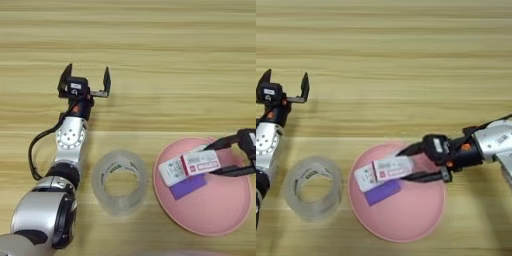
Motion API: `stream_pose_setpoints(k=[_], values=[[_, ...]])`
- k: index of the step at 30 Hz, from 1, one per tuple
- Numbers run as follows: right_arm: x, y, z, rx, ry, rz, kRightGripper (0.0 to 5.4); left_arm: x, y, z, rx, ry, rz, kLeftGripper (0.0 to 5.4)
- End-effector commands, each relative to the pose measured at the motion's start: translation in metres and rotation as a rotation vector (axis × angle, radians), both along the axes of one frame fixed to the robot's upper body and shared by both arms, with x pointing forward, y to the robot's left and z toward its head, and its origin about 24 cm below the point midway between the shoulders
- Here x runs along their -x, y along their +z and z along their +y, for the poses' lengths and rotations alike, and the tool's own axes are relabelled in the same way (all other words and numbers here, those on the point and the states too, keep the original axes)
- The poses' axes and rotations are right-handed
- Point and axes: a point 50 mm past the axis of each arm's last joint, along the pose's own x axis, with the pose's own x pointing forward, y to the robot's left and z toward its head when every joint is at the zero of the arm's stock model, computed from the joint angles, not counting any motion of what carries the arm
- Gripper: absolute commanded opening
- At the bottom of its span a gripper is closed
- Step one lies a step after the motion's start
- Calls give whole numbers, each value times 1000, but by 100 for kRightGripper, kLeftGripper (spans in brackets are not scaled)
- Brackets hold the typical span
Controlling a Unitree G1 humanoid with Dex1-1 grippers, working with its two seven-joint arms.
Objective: Move the objects on the table
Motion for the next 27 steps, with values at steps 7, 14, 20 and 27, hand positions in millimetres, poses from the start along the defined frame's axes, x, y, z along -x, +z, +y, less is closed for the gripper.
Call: stream_pose_setpoints(k=[7, 14, 20, 27], values=[[-38, 12, -49, -34, -363, -113, 213, -3, 4, -1, -18, -8, -11, 540], [-55, -4, -68, -19, -551, -104, 213, -3, 4, 0, -19, -7, -7, 540], [-58, -27, -63, 10, -569, -58, 212, -3, 4, 1, -19, -7, -4, 540], [-58, -53, -55, 39, -580, 9, 212, -3, 3, 2, -20, -6, -4, 540]])
